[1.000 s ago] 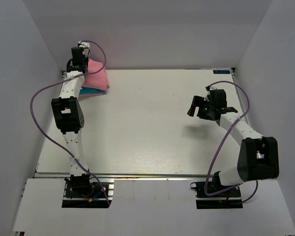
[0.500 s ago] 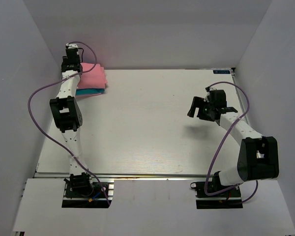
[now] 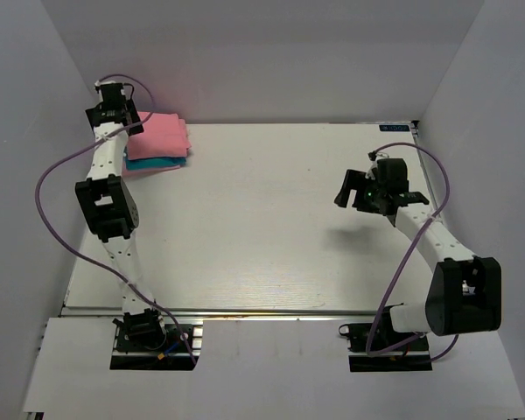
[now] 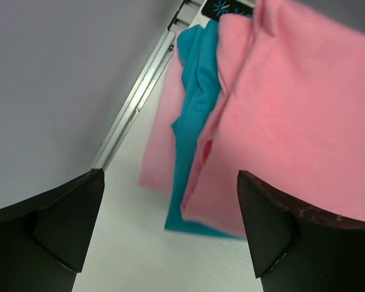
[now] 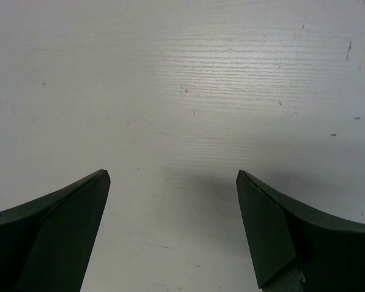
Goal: Fold and stack the t-shirts
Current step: Put the neatly folded tshirt into the corner of the board with the left arm
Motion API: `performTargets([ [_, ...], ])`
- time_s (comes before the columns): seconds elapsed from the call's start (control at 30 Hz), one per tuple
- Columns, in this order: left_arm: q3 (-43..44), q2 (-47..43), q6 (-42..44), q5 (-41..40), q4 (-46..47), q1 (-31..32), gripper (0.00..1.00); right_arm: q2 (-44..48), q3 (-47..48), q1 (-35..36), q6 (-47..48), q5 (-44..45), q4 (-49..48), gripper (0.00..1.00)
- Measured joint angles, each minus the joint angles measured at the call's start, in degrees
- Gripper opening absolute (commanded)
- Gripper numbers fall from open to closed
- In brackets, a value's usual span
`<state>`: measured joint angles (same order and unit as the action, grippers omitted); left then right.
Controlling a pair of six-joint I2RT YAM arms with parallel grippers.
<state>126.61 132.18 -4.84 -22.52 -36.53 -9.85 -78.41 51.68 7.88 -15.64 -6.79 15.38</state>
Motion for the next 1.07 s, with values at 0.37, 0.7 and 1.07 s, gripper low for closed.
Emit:
performTargets([
  [0.37,-30.62,-36.63,-7.52,12.79,3.65,6.8,1.0,7.82,-2.93,0.0,-0.42,-4.07,-2.58,0.9],
  [0.7,-63.89,-49.35,-12.35,21.62,12.68,32.11,1.0,17.9,-13.31,0.0,-1.36,-1.9,-2.97,0.9],
  [1.07,-70.71,-61.88,-12.76,17.84,16.09,36.0,1.0,27.61,-20.09,0.0,-2.82,-1.75,-4.57,0.9],
])
